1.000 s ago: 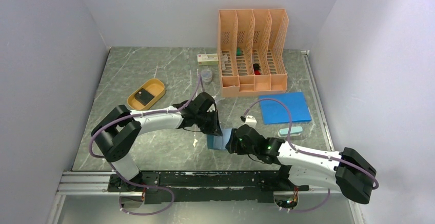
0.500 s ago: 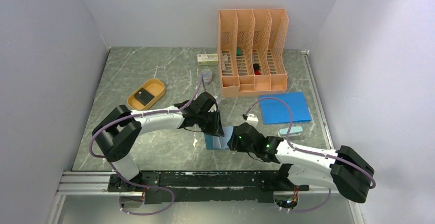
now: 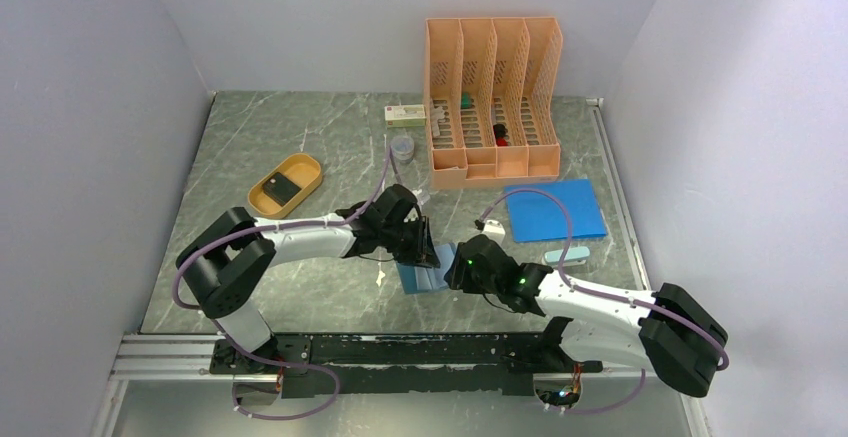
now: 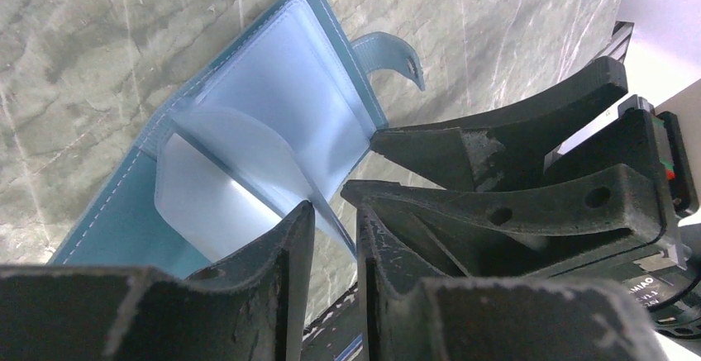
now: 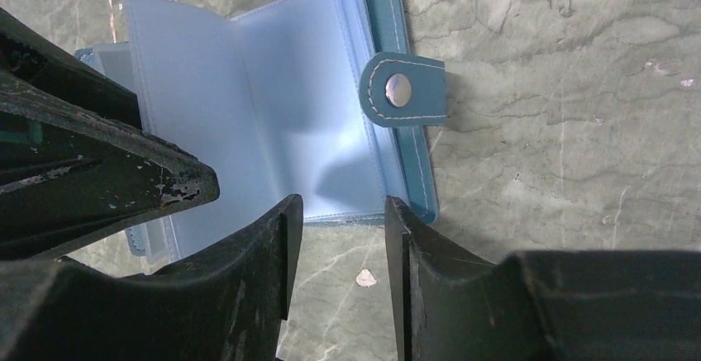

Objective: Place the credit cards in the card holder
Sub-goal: Open the card holder at the center of the board.

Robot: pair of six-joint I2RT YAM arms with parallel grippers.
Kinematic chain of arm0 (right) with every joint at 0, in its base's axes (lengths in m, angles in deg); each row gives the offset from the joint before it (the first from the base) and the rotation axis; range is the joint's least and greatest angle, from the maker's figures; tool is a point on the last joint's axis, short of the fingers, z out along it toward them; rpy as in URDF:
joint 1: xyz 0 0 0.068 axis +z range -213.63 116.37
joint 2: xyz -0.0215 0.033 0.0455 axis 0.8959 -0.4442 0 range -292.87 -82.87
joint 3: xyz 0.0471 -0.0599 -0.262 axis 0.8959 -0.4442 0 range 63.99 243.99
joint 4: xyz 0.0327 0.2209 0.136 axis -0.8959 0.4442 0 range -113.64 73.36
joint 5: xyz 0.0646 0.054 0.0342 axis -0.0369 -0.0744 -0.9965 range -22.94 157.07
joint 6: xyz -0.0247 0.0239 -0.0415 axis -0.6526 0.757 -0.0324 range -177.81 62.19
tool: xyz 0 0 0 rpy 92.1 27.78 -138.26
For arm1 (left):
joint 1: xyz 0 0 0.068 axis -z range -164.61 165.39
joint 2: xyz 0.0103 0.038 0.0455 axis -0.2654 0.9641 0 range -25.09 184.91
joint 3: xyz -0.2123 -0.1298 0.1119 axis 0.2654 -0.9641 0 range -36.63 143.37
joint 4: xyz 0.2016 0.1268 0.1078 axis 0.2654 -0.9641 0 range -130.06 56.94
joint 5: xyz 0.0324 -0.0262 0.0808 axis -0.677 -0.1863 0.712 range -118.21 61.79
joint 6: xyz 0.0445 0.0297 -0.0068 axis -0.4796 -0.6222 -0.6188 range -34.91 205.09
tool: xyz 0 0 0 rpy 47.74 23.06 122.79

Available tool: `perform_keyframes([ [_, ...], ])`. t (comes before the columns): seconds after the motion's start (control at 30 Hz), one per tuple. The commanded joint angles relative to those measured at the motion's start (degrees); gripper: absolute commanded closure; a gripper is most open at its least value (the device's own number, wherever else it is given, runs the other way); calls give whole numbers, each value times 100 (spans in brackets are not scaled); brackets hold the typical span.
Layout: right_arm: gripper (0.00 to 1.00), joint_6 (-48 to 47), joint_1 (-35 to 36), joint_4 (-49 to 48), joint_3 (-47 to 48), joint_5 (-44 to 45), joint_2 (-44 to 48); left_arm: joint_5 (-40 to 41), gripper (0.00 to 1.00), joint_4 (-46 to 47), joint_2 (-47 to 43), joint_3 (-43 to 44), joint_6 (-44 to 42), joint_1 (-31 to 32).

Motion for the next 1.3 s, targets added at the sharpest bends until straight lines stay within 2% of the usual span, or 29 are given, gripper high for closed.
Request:
perform_keyframes([
  [0.0,55,-42,-50,-126,-60,-50,-50,-77,69,443,-45,-83,-4,19],
  [0.9,51,-113,-48,52,-110,-74,240,291,68,477,467,-219,-196,19],
  [1.17,38,-344,-48,-42,-383,-259,1108,302,68,510,556,-228,-200,13],
  [1.27,34,-545,-54,-72,-324,-423,1037,284,68,532,574,-216,-186,13],
])
